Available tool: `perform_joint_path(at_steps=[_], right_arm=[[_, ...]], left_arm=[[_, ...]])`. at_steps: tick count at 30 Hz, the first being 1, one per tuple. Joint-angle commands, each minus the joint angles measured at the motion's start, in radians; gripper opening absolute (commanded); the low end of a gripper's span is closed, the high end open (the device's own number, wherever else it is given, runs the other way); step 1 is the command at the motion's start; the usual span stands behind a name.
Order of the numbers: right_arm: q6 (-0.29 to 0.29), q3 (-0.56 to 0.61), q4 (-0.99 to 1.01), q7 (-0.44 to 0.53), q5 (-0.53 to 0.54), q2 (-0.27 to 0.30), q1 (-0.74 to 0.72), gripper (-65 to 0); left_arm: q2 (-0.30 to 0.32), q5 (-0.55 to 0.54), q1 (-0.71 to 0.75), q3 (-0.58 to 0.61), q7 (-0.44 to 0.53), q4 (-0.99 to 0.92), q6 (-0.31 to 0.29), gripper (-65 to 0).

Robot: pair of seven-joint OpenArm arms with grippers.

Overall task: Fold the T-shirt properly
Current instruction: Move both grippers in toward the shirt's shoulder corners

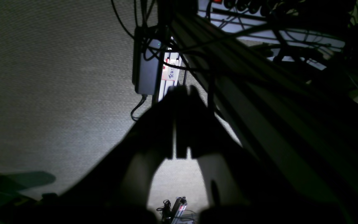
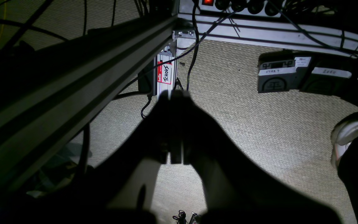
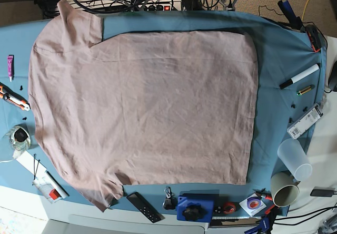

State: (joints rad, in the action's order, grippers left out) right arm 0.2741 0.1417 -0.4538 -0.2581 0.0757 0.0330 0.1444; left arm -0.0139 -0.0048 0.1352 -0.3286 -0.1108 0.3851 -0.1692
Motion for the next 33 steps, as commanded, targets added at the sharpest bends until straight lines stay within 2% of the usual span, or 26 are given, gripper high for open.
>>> perform_joint_path(at_steps=[1, 25, 33], right_arm=[[0.009, 0.002, -0.009, 0.0, -0.001, 0.003, 0.002, -65.0], [0.008, 0.002, -0.009, -0.003, -0.001, 0.008, 0.003, -65.0], [0.008, 0.002, -0.012, -0.074, 0.001, 0.064, 0.006, -65.0]], left_arm=[[-0.003, -0.006, 0.003, -0.001, 0.006, 0.006, -0.007, -65.0], [0.001, -0.006, 0.004, -0.001, 0.006, 0.006, -0.007, -65.0], [0.064, -0.005, 0.055, -0.001, 0.006, 0.036, -0.006, -65.0]])
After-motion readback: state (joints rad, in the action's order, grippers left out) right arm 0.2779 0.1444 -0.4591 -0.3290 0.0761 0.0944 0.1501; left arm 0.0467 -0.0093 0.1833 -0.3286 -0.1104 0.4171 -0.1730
